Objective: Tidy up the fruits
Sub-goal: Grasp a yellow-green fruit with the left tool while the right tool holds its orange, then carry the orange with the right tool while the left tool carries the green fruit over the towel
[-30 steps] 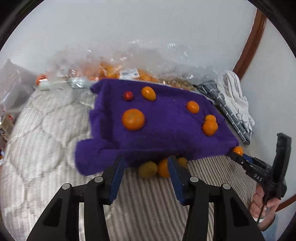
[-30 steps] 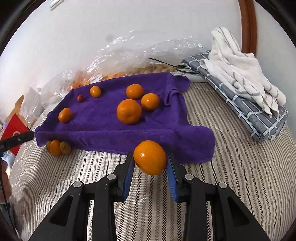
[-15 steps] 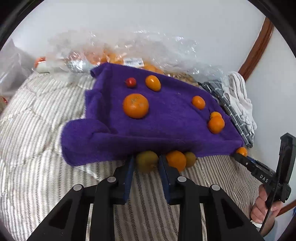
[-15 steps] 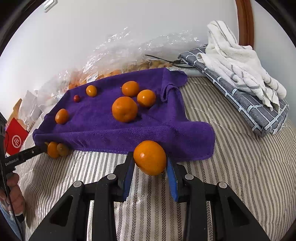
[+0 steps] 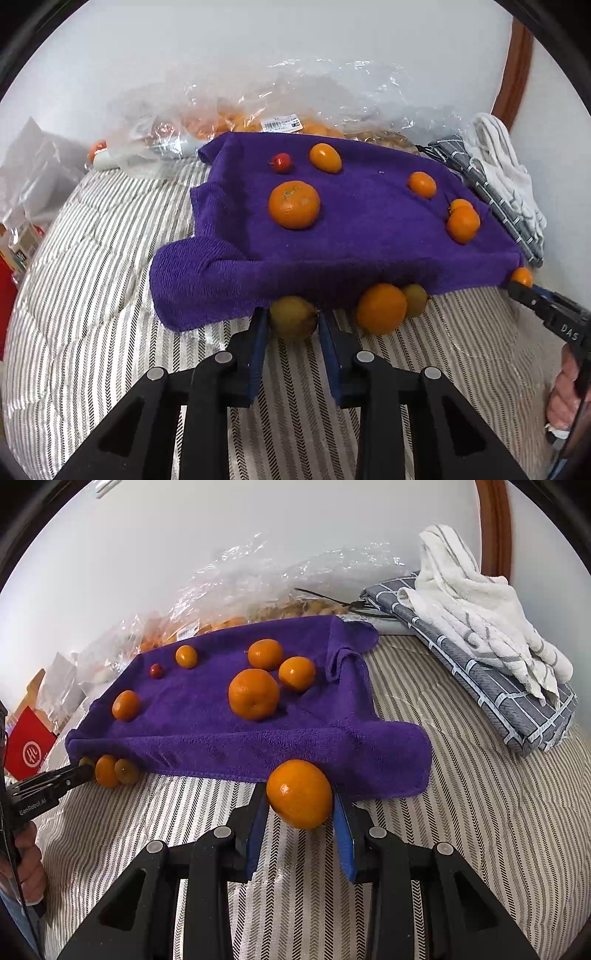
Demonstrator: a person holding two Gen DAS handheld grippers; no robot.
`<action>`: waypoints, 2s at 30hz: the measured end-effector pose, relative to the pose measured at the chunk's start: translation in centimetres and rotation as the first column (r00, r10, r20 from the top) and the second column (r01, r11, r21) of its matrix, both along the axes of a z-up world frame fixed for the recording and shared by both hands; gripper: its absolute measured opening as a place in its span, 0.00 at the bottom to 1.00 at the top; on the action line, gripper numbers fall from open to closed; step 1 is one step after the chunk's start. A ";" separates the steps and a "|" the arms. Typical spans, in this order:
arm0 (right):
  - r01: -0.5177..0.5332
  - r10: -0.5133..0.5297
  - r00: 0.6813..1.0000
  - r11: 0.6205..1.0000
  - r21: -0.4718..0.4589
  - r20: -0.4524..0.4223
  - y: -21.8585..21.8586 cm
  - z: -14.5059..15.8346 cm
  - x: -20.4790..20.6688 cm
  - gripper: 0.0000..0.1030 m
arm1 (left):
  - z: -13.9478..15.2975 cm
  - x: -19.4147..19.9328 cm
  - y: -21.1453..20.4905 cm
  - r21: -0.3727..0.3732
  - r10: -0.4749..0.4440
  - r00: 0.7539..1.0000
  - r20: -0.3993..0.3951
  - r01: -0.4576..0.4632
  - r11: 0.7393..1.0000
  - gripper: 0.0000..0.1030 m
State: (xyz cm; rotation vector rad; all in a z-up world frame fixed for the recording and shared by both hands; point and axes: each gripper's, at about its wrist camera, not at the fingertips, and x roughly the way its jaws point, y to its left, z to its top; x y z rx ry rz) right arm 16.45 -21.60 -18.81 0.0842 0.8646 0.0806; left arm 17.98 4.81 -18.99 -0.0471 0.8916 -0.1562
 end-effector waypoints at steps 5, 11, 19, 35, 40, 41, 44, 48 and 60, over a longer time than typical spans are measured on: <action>-0.006 0.006 1.000 1.000 -0.001 0.000 -0.1 0.0 0.0 0.33 | 0.2 -0.3 0.1 -0.008 -0.006 1.000 0.010 0.006 1.000 0.26; -0.009 0.009 1.000 1.000 0.002 0.008 -0.2 0.1 -0.1 0.33 | 1.5 -1.2 0.0 -0.057 -0.031 0.996 0.085 0.036 0.998 0.26; -0.005 0.004 1.000 1.000 0.015 0.031 -0.2 0.4 -0.6 0.33 | 2.9 -1.8 1.3 -0.122 0.015 0.986 0.163 0.005 0.993 0.26; 0.012 -0.014 0.997 0.999 0.032 0.071 0.1 1.6 -1.2 0.33 | 4.4 -2.2 3.8 -0.220 0.084 0.970 0.227 -0.033 0.975 0.26; -0.017 0.014 0.995 1.000 0.026 0.103 1.2 3.8 -1.0 0.33 | 4.7 -2.1 4.9 -0.235 0.136 0.963 0.232 -0.080 0.969 0.26; -0.025 0.022 0.994 0.999 0.021 0.110 1.4 4.4 -0.9 0.33 | 4.8 -2.1 5.3 -0.242 0.150 0.961 0.232 -0.093 0.966 0.26; -0.043 0.041 0.991 0.999 0.010 0.130 2.2 6.0 -0.1 0.33 | 5.4 -2.2 5.9 -0.243 0.180 0.954 0.241 -0.120 0.963 0.26; -0.046 0.042 0.989 0.999 0.020 0.141 2.6 7.4 1.1 0.33 | 6.1 -1.9 6.3 -0.212 0.195 0.950 0.245 -0.144 0.967 0.26; -0.054 0.048 0.982 0.998 0.031 0.184 2.5 9.2 5.9 0.33 | 10.3 1.4 4.9 -0.177 0.177 0.950 0.256 -0.133 0.975 0.26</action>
